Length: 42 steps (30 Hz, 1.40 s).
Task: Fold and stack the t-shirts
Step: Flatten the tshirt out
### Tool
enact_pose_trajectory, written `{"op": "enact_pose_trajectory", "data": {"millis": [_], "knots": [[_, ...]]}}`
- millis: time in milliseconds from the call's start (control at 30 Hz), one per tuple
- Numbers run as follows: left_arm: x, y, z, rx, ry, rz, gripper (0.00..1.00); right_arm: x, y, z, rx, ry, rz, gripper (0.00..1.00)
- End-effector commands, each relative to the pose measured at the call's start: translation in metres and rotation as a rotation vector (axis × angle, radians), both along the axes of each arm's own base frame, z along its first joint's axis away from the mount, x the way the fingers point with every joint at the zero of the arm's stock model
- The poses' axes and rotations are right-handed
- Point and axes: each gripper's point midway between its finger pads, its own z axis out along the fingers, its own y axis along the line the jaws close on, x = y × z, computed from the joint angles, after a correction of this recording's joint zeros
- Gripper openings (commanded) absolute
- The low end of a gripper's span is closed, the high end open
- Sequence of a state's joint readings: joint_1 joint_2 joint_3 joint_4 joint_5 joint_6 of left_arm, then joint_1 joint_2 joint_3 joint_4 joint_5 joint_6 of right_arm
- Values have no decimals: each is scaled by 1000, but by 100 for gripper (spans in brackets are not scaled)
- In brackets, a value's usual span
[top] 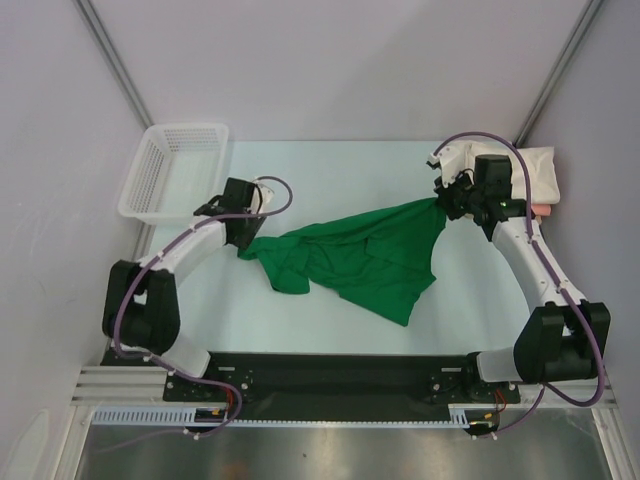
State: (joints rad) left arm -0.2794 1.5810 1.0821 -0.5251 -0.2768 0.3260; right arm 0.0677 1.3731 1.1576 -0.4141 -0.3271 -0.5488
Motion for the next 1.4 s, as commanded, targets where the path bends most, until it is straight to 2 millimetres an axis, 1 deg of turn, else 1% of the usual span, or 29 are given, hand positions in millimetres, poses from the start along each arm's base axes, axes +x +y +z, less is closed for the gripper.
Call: {"op": "enact_pose_trajectory", "data": {"millis": [0, 33, 100, 133, 167, 200, 233, 267, 333, 500, 733, 833, 1000, 1100, 1133, 1167, 1267, 1367], "knots": [[-13, -23, 30, -96, -54, -128, 55, -1, -2, 17, 18, -57, -15, 0], [-20, -31, 26, -96, -35, -169, 54, -1, -1, 16, 23, -55, -16, 0], [-30, -37, 23, -76, -13, -236, 54, 0, -2, 15, 26, -54, -18, 0], [-35, -44, 19, -69, 0, -276, 54, 0, -1, 14, 28, -52, -16, 0], [-42, -44, 11, -54, 27, -298, 54, 1, -1, 14, 28, -52, -18, 0], [-46, -46, 7, -36, 41, -333, 54, 1, -1, 14, 27, -53, -17, 0], [-51, -51, 0, -22, 67, -366, 54, 2, 0, 13, 28, -52, -16, 0], [-52, -51, -3, -5, 73, -380, 52, 2, -1, 13, 25, -49, -18, 0], [-53, -54, -8, 12, 89, -405, 52, 3, -2, 12, 25, -49, -21, 0], [-41, -50, -9, 68, 75, -392, 50, 2, -3, 12, 26, -47, -23, 0], [-25, -45, 1, 125, 13, -377, 49, -3, -6, 9, 28, -43, -29, 0], [-23, -44, 3, 135, 2, -381, 48, -4, -6, 7, 32, -38, -32, 0], [-14, -43, 4, 155, -20, -375, 48, -4, -7, 6, 33, -39, -33, 0], [-9, -44, 2, 164, -16, -369, 45, -4, -7, 6, 31, -40, -34, 0], [-8, -44, 2, 165, -20, -365, 43, -4, -7, 5, 31, -37, -32, 0], [-7, -44, 4, 164, -29, -364, 44, -4, -8, 5, 30, -37, -35, 0], [-6, -43, 8, 169, -50, -368, 43, -4, -8, 4, 30, -34, -35, 0], [-8, -39, 3, 197, -42, -373, 43, -5, -9, 2, 32, -33, -38, 0]]}}
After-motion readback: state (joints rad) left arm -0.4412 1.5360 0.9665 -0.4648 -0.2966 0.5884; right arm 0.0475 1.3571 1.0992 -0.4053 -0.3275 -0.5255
